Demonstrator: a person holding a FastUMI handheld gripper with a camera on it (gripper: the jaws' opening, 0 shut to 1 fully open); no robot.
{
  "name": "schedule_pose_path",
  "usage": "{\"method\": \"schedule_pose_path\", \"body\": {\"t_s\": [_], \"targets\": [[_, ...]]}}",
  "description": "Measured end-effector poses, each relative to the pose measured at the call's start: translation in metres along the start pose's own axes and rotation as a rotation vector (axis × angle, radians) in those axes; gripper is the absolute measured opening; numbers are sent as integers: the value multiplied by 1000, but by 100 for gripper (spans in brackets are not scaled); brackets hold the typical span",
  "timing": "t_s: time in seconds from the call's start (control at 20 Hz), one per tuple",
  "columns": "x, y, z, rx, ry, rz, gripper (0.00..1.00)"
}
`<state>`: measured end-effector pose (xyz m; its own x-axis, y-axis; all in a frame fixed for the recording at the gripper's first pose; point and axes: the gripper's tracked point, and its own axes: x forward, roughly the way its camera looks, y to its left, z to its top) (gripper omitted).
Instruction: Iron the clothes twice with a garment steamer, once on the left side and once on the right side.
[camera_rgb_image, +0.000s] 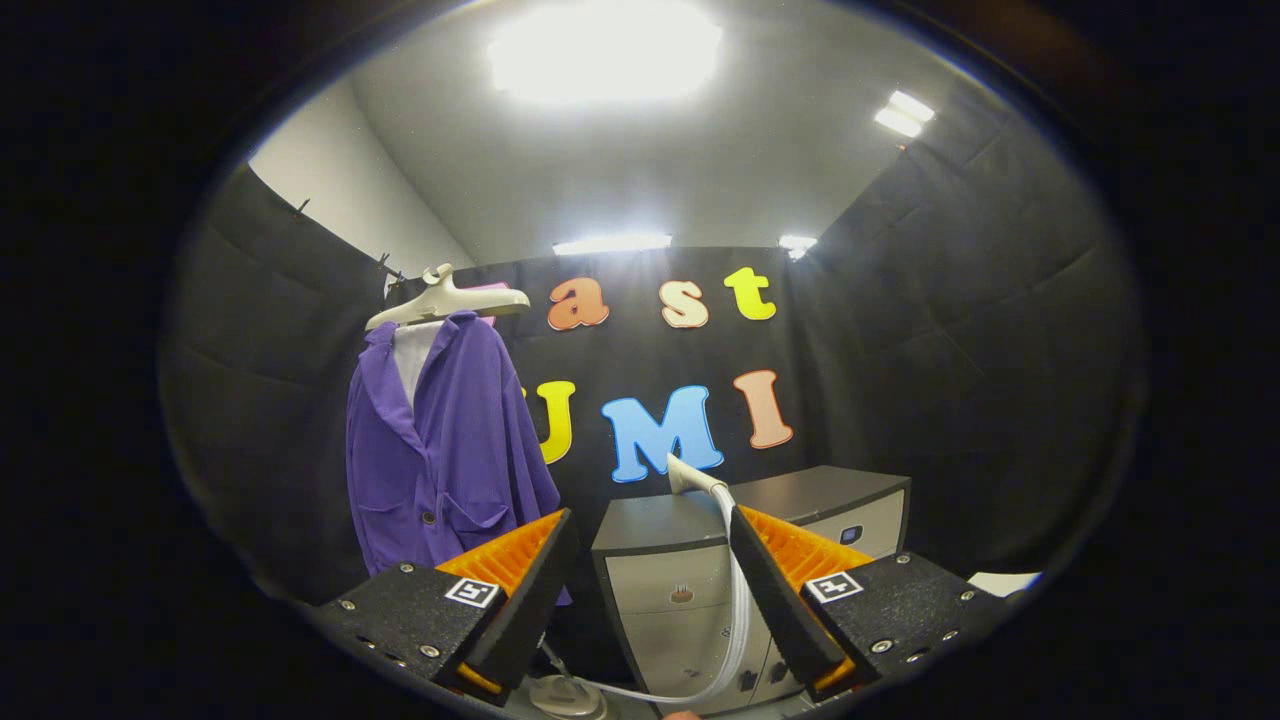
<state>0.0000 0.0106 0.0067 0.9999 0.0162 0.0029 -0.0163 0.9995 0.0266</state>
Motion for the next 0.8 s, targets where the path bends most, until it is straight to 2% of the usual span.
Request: {"method": "schedule_pose_path", "body": {"t_s": [0.4, 0.8], "targets": [[21, 7, 14, -8, 9, 1, 95], [95, -8, 87, -93, -67, 48, 95]]}}
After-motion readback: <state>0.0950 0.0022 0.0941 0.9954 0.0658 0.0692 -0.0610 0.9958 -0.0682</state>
